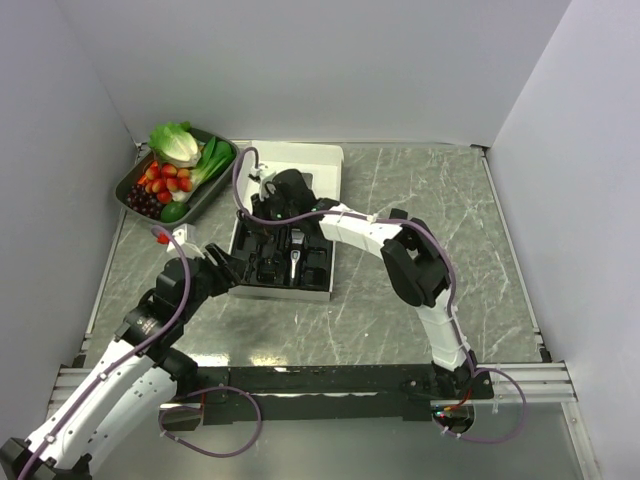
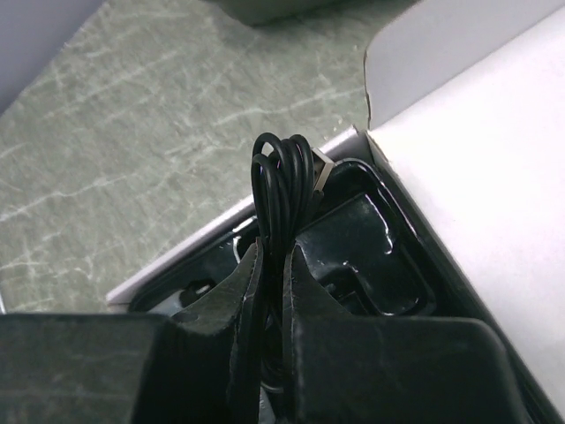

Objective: Sort the hair-cutting tools

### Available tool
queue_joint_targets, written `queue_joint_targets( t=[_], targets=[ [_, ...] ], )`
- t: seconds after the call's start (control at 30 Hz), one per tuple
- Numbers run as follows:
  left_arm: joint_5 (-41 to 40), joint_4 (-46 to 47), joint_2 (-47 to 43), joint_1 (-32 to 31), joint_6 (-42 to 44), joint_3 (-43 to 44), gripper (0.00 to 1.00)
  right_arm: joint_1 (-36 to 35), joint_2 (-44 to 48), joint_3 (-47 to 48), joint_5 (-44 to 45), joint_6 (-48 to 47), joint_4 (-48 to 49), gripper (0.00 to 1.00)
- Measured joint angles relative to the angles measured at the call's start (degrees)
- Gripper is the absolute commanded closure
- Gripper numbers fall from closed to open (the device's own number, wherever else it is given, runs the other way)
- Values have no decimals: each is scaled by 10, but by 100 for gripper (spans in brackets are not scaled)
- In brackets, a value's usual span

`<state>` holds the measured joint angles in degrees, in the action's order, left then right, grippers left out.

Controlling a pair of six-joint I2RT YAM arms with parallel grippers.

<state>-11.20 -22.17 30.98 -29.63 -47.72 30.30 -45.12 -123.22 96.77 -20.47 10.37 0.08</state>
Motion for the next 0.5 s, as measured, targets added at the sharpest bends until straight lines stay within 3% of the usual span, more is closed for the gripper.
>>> queue_joint_targets(
  t=[0.33, 0.5],
  targets=[
    [0, 0, 7, 0, 0, 0, 39, 0, -40, 26, -2, -17, -40, 94],
    [0, 0, 9, 0, 0, 0, 38, 0, -43, 26, 3, -22, -52, 76]
  ],
)
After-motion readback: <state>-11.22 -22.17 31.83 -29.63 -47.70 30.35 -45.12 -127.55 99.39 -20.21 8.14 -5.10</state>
